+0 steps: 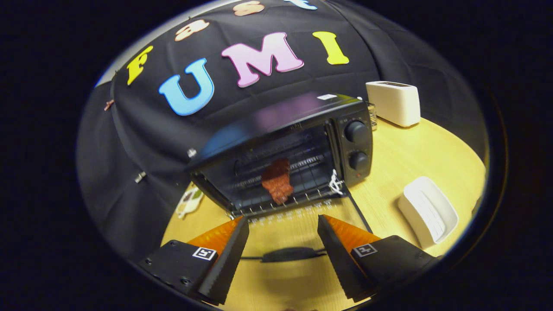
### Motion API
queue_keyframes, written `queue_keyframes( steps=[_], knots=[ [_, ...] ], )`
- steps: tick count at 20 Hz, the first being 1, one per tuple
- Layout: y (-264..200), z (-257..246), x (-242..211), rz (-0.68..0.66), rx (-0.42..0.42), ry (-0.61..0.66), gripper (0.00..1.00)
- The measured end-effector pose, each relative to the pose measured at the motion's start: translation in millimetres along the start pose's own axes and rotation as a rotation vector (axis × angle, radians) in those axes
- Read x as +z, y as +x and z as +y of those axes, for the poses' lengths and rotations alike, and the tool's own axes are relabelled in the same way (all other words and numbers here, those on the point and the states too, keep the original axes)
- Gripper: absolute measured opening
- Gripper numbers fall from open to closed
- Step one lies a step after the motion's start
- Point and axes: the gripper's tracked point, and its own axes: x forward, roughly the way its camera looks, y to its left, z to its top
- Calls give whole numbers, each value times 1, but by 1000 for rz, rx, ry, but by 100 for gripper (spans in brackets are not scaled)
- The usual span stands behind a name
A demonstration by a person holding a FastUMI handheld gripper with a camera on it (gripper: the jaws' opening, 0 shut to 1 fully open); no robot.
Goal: Open the toaster oven, put the food inside, and close the toaster oven door.
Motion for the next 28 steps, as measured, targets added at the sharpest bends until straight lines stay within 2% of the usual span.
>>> queue_keyframes(
  steps=[5,8,16,24,28],
  knots=[
    [-26,-16,-35,96,-84,-134,98],
    [-28,-23,-56,149,-104,-184,99],
    [3,-34,-101,272,-140,-227,99],
    [25,-32,-102,291,-160,-222,99],
    [19,-19,-82,235,-117,-293,99]
  ],
)
